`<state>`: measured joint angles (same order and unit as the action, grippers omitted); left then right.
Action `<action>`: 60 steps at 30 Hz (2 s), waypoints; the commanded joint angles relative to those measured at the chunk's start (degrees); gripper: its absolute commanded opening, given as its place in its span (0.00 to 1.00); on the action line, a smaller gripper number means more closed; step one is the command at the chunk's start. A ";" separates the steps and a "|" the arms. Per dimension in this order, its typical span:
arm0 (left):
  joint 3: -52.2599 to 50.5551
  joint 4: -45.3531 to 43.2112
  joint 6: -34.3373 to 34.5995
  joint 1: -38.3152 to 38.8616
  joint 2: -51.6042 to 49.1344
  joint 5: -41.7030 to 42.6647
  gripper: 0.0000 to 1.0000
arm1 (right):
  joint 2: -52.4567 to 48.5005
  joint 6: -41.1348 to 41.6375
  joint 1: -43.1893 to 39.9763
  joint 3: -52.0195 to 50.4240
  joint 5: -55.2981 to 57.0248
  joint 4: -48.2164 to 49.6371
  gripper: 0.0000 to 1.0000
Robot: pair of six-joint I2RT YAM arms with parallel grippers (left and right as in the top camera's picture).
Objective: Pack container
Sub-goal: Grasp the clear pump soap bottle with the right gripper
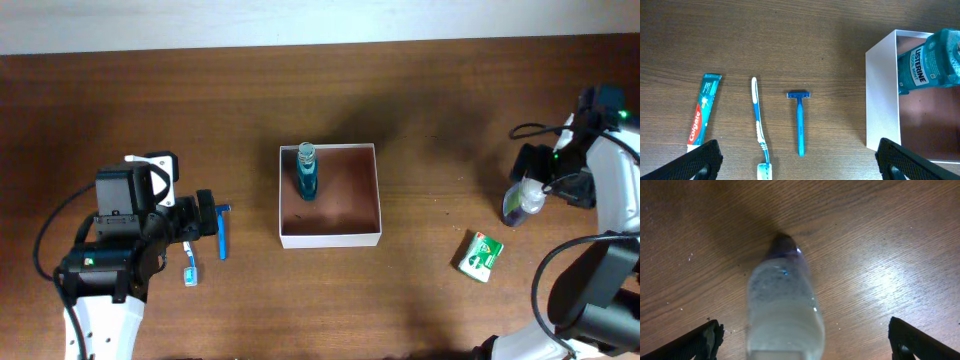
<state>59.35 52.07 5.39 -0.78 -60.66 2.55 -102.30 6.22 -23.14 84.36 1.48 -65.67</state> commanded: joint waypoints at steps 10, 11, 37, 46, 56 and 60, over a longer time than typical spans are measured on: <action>1.33 0.07 -1.11 0.24 -0.13 -0.66 0.99 | -1.09 -1.53 -0.09 -0.59 -2.80 0.17 0.96; 1.33 0.09 -1.11 0.24 -0.13 -0.66 0.99 | -1.68 -1.51 -0.09 -0.59 -2.89 0.15 0.96; 1.33 0.09 -1.14 0.24 -0.13 -0.66 0.99 | -3.19 -1.51 -0.09 -0.57 -4.33 0.50 0.71; 1.33 0.15 -1.14 0.24 -0.13 -0.66 0.99 | -3.17 -1.51 -0.09 -0.57 -4.33 0.35 0.55; 1.33 0.31 -1.11 0.24 -0.13 -0.66 0.99 | -3.17 -1.49 -0.09 -0.57 -4.57 0.11 0.37; 1.33 0.31 -1.14 0.24 -0.13 -0.66 0.99 | -3.19 -1.51 -0.09 -0.57 -4.81 0.07 0.34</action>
<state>59.37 52.34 5.39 -0.78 -60.66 2.52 -105.21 4.56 -23.22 84.29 -2.72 -65.36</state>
